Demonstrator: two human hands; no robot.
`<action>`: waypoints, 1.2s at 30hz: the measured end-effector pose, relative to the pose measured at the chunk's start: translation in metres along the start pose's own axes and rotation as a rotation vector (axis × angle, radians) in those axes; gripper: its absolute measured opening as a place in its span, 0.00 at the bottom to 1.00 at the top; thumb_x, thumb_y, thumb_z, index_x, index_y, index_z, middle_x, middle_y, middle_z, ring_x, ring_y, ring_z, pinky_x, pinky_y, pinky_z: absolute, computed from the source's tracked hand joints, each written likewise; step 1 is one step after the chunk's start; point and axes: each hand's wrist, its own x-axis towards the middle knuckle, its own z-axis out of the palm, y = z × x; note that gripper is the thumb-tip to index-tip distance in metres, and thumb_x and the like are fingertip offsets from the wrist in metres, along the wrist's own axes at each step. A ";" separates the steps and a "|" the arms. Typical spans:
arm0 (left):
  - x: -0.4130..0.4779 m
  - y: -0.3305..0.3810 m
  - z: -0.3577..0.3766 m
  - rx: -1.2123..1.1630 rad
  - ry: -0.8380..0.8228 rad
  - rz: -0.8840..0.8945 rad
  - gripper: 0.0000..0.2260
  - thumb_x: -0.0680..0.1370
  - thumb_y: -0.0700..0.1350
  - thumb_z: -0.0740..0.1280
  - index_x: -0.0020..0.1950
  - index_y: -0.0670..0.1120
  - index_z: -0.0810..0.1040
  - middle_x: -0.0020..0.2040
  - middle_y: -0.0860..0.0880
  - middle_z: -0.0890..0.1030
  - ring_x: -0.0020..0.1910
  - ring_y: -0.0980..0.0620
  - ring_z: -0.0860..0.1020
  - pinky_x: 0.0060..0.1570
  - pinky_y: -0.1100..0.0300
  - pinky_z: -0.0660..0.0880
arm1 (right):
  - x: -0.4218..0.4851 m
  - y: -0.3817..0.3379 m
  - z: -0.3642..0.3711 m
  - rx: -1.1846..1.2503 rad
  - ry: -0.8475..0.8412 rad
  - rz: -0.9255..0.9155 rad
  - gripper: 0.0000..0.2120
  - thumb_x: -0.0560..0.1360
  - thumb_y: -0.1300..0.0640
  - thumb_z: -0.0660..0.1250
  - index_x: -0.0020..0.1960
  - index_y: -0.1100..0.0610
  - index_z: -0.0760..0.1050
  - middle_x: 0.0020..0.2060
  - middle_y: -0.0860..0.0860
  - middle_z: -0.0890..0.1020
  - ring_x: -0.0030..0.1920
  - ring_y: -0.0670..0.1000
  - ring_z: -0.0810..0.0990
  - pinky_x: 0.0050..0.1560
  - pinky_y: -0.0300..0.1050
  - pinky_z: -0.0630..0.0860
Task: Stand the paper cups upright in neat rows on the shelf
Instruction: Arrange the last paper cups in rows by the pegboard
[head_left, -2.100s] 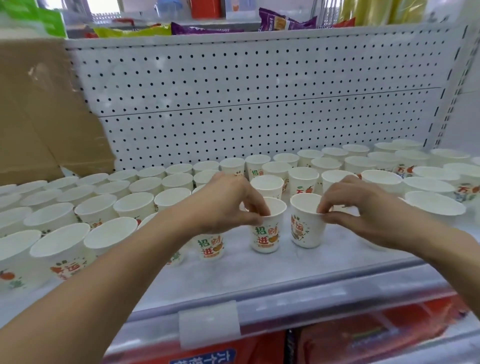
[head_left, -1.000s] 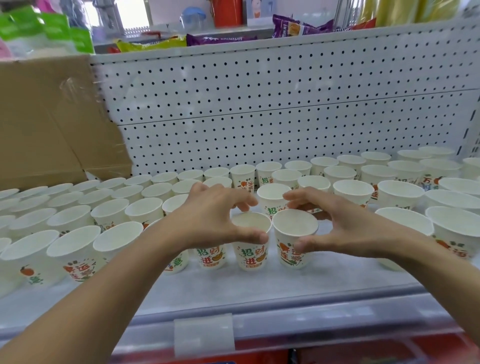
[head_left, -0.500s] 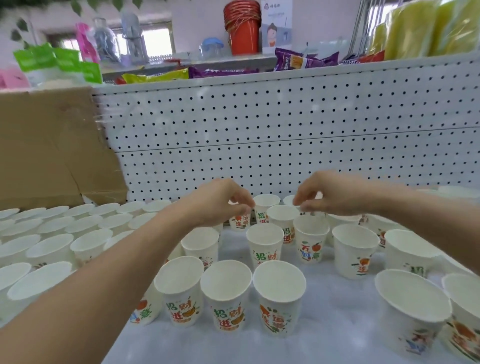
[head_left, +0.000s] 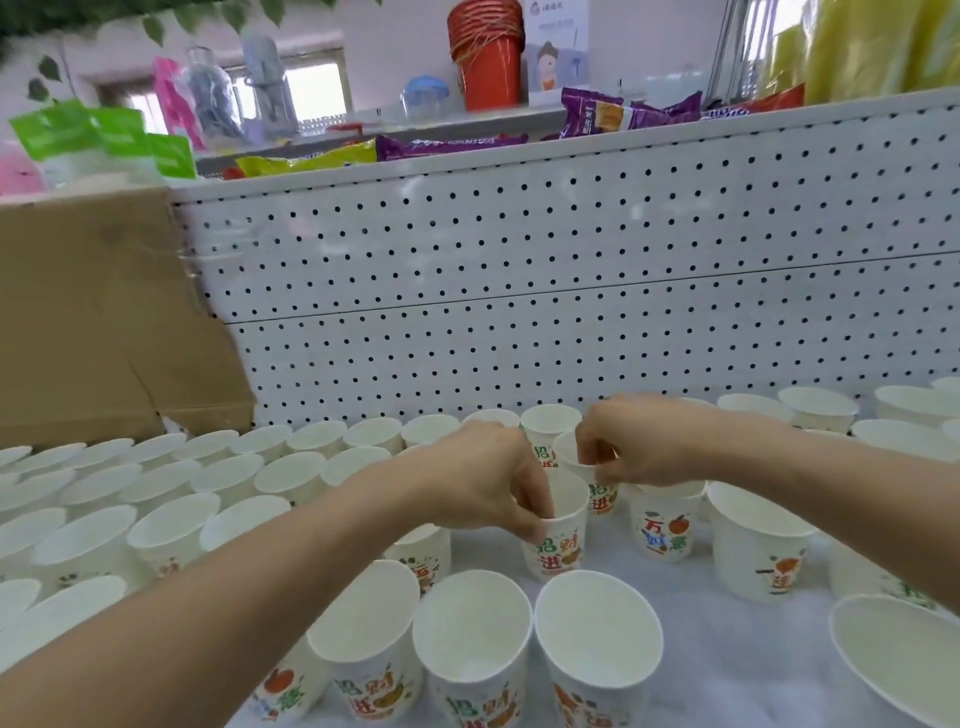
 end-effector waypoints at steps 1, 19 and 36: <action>0.002 -0.004 -0.003 0.023 -0.002 -0.003 0.07 0.71 0.49 0.74 0.48 0.54 0.85 0.43 0.58 0.84 0.40 0.62 0.76 0.41 0.73 0.69 | 0.001 -0.001 0.002 -0.004 0.002 0.004 0.04 0.75 0.53 0.68 0.47 0.52 0.78 0.44 0.47 0.80 0.44 0.49 0.78 0.45 0.46 0.78; 0.018 -0.060 -0.007 0.178 0.048 -0.047 0.08 0.72 0.50 0.74 0.50 0.53 0.85 0.44 0.58 0.84 0.42 0.59 0.80 0.48 0.60 0.78 | 0.011 -0.013 0.010 0.246 0.061 0.086 0.05 0.73 0.54 0.70 0.48 0.49 0.82 0.41 0.41 0.80 0.41 0.42 0.77 0.43 0.43 0.79; 0.053 0.035 0.003 0.049 0.141 0.282 0.15 0.74 0.54 0.71 0.60 0.56 0.79 0.50 0.61 0.78 0.50 0.61 0.71 0.50 0.63 0.67 | -0.096 0.029 -0.036 0.212 -0.142 0.278 0.11 0.65 0.39 0.74 0.38 0.45 0.82 0.37 0.41 0.83 0.38 0.41 0.80 0.41 0.40 0.78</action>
